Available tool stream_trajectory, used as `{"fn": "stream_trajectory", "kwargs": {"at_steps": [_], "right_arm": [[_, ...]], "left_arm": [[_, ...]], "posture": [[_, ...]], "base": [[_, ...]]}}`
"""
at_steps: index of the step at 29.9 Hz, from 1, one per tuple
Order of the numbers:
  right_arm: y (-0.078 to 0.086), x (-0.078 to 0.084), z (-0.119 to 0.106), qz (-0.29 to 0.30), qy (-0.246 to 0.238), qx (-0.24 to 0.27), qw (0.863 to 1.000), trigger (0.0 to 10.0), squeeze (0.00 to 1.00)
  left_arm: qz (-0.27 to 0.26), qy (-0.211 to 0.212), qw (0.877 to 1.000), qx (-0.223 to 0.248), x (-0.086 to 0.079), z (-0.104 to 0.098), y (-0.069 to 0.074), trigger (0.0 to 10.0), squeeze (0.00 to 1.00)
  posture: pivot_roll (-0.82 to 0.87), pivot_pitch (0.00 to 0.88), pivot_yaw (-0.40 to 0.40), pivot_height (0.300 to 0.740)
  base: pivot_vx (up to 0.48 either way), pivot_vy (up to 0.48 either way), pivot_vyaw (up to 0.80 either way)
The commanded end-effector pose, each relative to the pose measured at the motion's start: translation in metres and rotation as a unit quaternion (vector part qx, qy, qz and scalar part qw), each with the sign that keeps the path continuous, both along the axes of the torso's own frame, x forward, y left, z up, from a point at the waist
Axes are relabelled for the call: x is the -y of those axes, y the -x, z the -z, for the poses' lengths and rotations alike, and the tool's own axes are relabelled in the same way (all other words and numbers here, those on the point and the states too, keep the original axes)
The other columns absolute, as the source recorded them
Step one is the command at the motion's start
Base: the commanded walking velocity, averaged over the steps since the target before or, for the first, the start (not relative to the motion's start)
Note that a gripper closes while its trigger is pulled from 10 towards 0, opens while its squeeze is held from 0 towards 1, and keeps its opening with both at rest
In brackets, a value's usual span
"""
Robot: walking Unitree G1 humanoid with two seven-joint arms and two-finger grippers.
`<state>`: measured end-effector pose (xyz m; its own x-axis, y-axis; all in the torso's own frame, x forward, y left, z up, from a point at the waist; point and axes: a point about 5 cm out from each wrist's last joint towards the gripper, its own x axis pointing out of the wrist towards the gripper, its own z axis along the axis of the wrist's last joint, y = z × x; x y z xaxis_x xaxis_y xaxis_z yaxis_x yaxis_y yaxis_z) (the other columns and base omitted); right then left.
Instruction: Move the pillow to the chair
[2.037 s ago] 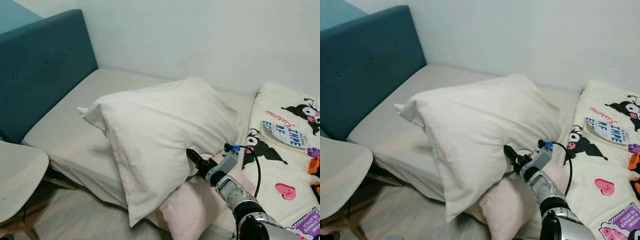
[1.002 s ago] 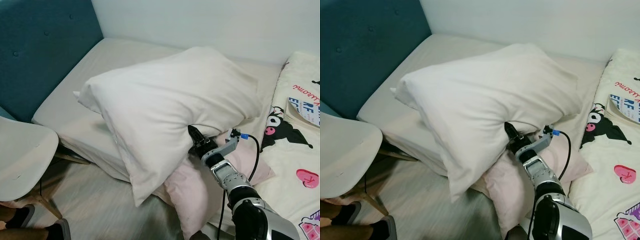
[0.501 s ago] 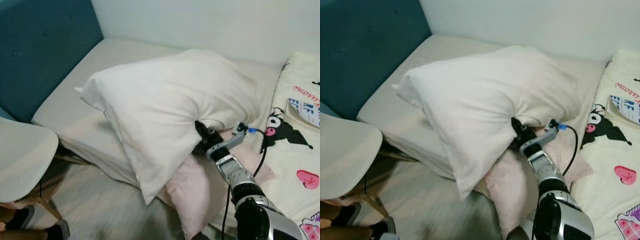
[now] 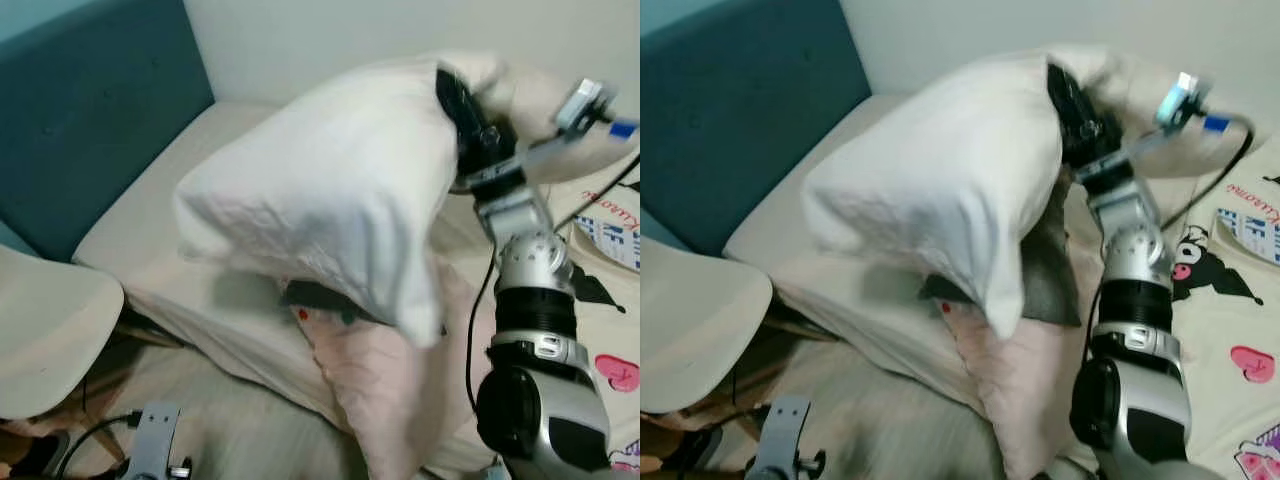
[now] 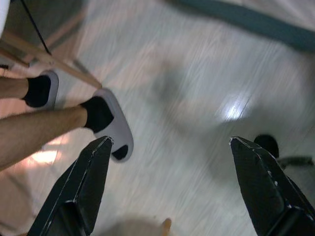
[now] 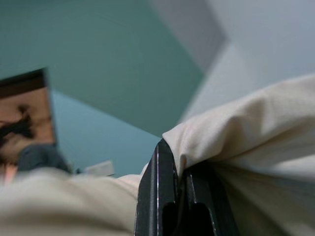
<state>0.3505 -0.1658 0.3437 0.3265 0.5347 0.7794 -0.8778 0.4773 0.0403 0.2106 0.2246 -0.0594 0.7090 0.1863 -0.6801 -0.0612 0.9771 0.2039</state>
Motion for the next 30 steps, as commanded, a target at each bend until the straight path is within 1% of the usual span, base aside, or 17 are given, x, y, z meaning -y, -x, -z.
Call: {"fn": "stream_trajectory", "kwargs": {"at_steps": [1, 2, 3, 5, 8, 11, 14, 15, 20, 25, 30], "right_arm": [[0.012, -0.019, -0.023, -0.025, 0.019, 0.065, 0.997, 0.0, 0.00], [0.015, -0.032, -0.022, -0.043, 0.032, 0.071, 0.996, 0.0, 0.00], [0.015, -0.032, -0.022, -0.043, 0.032, 0.071, 0.996, 0.0, 0.00], [0.024, -0.058, -0.014, -0.094, 0.057, 0.076, 0.991, 0.0, 0.00], [0.034, -0.075, -0.004, -0.138, 0.075, 0.076, 0.985, 0.0, 0.00], [0.039, -0.079, -0.003, -0.153, 0.078, 0.080, 0.982, 0.0, 0.00], [0.051, -0.089, -0.001, -0.186, 0.091, 0.086, 0.974, 0.0, 0.00], [0.051, -0.089, -0.001, -0.186, 0.091, 0.086, 0.974, 0.0, 0.00], [0.054, -0.104, 0.014, -0.200, 0.116, 0.063, 0.971, 0.0, 0.00], [0.056, -0.110, 0.020, -0.205, 0.119, 0.052, 0.970, 0.0, 0.00], [0.060, -0.112, 0.018, -0.215, 0.114, 0.053, 0.968, 0.0, 0.00]], "left_arm": [[-0.018, 0.004, 1.000, -0.016, -0.002, 0.006, 0.010, 10.0, 0.00], [-0.024, 0.006, 1.000, -0.011, -0.002, 0.005, 0.008, 10.0, 0.00], [-0.024, 0.006, 1.000, -0.011, -0.002, 0.005, 0.008, 10.0, 0.00], [-0.036, 0.011, 0.999, -0.004, -0.001, 0.003, 0.005, 10.0, 0.00], [-0.041, 0.013, 0.999, -0.003, 0.000, 0.003, 0.005, 10.0, 0.00], [-0.041, 0.012, 0.999, -0.004, 0.000, 0.004, 0.006, 10.0, 0.00], [-0.039, 0.009, 0.999, -0.012, 0.001, 0.006, 0.008, 10.0, 0.00], [-0.039, 0.009, 0.999, -0.012, 0.001, 0.006, 0.008, 10.0, 0.00], [-0.039, 0.007, 0.999, -0.014, 0.003, 0.006, 0.007, 10.0, 0.00], [-0.039, 0.008, 0.999, -0.014, 0.006, 0.006, 0.007, 10.0, 0.00], [-0.037, 0.009, 0.999, -0.020, 0.009, 0.009, 0.010, 10.0, 0.00]], "posture": [[-0.17, 0.040, 0.089, 0.740], [-0.17, 0.025, 0.079, 0.740], [-0.17, 0.025, 0.079, 0.740], [-0.16, 0.010, 0.074, 0.740], [-0.16, 0.004, 0.074, 0.740], [-0.16, 0.000, 0.074, 0.740], [-0.16, 0.000, 0.072, 0.740], [-0.16, 0.000, 0.072, 0.740], [-0.16, 0.000, 0.060, 0.740], [-0.16, 0.000, 0.057, 0.740], [-0.16, 0.000, 0.055, 0.740]], "base": [[0.000, 0.000, 0.78], [0.000, 0.000, 0.80], [0.000, 0.000, 0.80], [0.000, 0.000, 0.80], [0.000, 0.000, 0.80], [0.000, 0.000, 0.80], [0.000, 0.000, 0.80], [0.000, 0.000, 0.80], [0.000, 0.000, 0.80], [0.000, 0.000, 0.80], [0.000, 0.000, 0.80]]}}
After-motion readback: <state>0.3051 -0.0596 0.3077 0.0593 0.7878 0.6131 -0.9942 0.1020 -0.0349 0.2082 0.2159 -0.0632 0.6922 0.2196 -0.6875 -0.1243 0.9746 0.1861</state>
